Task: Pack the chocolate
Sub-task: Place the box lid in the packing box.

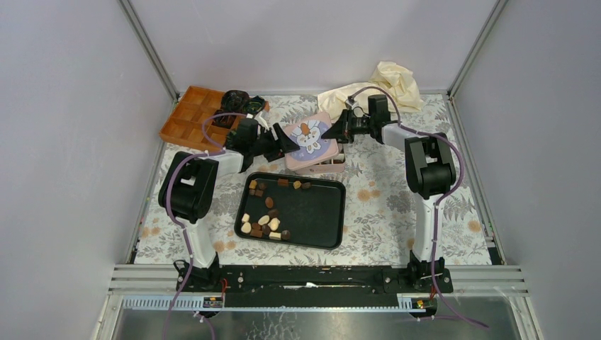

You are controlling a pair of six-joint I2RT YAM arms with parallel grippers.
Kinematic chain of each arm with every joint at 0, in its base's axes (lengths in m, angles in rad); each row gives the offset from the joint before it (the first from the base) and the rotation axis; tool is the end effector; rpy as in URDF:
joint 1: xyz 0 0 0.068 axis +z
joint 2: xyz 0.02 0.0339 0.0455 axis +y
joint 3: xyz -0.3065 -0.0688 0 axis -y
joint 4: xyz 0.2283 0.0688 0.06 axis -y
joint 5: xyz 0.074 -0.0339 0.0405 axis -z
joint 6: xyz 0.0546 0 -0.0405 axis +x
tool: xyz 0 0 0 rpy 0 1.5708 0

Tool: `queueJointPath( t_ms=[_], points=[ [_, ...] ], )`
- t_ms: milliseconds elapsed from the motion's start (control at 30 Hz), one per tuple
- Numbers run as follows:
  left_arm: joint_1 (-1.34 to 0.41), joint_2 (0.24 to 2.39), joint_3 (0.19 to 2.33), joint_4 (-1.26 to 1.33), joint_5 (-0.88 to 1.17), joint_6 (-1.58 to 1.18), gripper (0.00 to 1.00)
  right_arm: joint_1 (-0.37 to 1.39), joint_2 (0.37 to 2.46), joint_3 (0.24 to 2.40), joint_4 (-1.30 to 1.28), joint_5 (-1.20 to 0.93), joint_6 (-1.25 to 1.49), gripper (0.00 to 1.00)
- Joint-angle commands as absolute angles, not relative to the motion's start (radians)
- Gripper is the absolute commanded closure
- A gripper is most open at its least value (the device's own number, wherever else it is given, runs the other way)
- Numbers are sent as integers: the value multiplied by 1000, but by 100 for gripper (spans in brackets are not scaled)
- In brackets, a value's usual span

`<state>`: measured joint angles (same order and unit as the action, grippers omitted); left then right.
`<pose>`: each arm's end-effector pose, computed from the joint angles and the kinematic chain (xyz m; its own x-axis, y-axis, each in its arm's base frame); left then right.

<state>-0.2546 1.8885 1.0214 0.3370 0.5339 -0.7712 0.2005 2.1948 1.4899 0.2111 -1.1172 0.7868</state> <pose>0.3933 -0.1311 0.2082 -0.7981 -0.4123 -0.4393 0.1191 0.6068 -0.7858 0.4783 0.1473 0.2136 -0.9390 0.1258 -0.3201 -0.2804 0.2588 0.9243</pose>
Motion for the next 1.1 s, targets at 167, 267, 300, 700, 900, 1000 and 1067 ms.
queueJointPath(
  t_ms=[167,267,300,700,900,1000,1067],
  points=[
    [-254,1890,1023,348,533,-767,32,173,2182,1556,24,-1045,613,89],
    [-254,1906,1035,347,542,-768,34,166,2178,1555,-30,-1026,573,87],
    [-255,1911,1039,347,546,-770,34,166,2176,1553,-46,-1019,556,87],
    [-258,1942,1107,263,533,-736,42,164,2172,1588,-136,-950,447,68],
    [-261,1973,1177,186,522,-706,44,164,2160,1622,-231,-887,346,58],
    [-260,1989,1212,148,517,-690,44,164,2154,1633,-259,-864,315,55],
    [-261,1998,1236,126,513,-677,45,164,2152,1645,-283,-843,286,54]
  ],
)
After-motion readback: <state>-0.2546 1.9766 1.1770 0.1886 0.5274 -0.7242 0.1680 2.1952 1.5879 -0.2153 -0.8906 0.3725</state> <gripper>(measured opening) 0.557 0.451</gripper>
